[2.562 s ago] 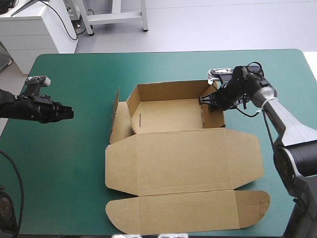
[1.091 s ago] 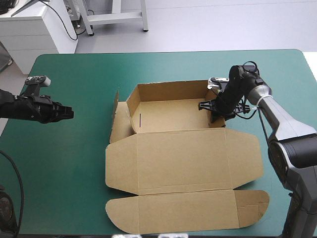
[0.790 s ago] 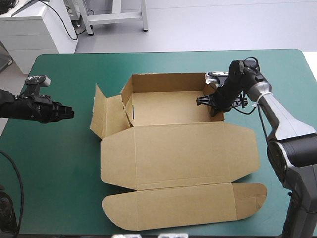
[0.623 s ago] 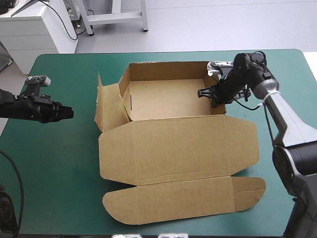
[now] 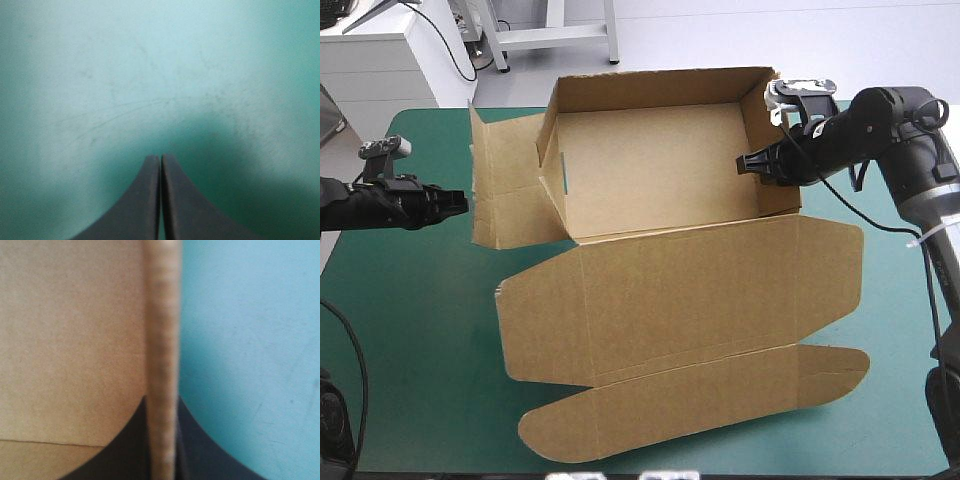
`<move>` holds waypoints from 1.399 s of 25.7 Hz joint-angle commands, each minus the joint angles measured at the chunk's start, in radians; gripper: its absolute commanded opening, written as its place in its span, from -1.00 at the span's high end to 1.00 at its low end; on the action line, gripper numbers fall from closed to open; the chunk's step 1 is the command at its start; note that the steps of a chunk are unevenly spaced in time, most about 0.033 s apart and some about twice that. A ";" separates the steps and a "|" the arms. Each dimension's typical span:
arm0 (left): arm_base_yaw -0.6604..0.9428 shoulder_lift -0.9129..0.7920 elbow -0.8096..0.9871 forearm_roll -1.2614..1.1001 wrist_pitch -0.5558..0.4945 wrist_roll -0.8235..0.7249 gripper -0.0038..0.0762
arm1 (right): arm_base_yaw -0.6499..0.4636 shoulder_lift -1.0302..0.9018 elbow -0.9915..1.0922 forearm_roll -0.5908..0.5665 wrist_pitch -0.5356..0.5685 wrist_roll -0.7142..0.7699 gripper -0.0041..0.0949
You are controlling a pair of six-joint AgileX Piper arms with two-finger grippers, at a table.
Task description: Fold the box
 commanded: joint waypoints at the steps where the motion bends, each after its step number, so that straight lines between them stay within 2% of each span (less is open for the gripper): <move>1: -0.038 -0.005 -0.026 -0.195 -0.045 0.015 0.92 | -0.003 -0.037 -0.035 0.122 -0.003 -0.027 0.95; 9: -0.228 0.004 -0.026 -0.205 -0.101 -0.029 0.92 | -0.003 -0.003 -0.035 0.119 -0.032 -0.027 0.95; 17: -0.312 -0.046 -0.026 -0.399 -0.125 -0.029 0.92 | -0.003 0.032 -0.035 0.034 -0.039 -0.015 0.95; 33: -0.349 -0.089 -0.026 -0.508 0.079 -0.021 0.92 | -0.003 0.073 -0.035 0.033 -0.032 -0.015 0.95; 35: -0.349 -0.089 -0.032 -0.508 0.093 -0.021 0.83 | -0.003 0.073 -0.035 0.029 -0.032 -0.015 0.95; 36: -0.349 -0.089 -0.040 -0.513 0.108 -0.021 0.68 | -0.003 0.073 -0.035 0.020 -0.027 -0.015 0.95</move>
